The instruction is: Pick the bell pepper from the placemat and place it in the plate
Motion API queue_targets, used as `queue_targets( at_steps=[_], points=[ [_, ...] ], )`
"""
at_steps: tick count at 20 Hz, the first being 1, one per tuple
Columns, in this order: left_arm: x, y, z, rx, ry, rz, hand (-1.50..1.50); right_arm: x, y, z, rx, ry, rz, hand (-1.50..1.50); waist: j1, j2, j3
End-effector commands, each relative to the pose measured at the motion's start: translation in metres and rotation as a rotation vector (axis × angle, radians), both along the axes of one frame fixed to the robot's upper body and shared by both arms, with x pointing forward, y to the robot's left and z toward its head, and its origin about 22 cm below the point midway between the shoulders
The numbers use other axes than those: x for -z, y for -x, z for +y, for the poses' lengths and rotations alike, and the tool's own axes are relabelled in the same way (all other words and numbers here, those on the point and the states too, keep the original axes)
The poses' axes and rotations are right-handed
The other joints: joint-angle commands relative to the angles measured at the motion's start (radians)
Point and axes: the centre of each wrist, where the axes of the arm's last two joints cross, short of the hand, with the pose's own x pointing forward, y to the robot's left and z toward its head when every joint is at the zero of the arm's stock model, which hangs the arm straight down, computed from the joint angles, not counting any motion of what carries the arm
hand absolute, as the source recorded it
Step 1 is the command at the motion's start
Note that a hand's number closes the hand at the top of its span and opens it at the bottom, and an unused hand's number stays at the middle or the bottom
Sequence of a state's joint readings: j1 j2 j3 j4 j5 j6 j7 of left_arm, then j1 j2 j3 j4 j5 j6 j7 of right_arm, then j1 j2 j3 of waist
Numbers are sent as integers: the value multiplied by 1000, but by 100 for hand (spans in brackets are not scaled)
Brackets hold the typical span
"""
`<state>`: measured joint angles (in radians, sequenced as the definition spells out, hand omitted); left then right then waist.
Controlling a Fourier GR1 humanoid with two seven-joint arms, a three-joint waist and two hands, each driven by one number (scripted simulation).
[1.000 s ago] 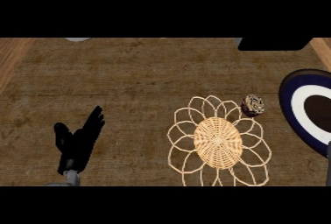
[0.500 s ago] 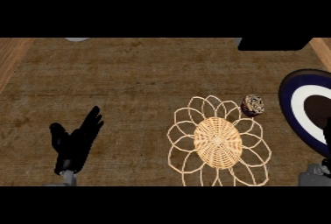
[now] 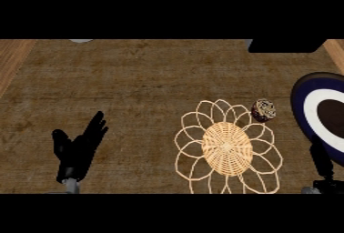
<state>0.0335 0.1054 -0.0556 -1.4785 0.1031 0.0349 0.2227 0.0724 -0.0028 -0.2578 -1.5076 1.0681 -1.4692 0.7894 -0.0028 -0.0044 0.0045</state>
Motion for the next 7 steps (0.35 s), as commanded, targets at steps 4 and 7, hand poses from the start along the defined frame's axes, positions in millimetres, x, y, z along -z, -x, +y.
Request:
queue_targets(
  at_steps=[4, 7],
  points=[
    [8, -1, -2, -2, -11, 34, 0, 11, 1, 14, -33, -28, 18, -150, -3, 5, -3],
    [5, -11, -7, 12, 9, 36, 0, 12, -6, 10, -15, -26, 17, -150, -5, 5, -2]
  ],
)
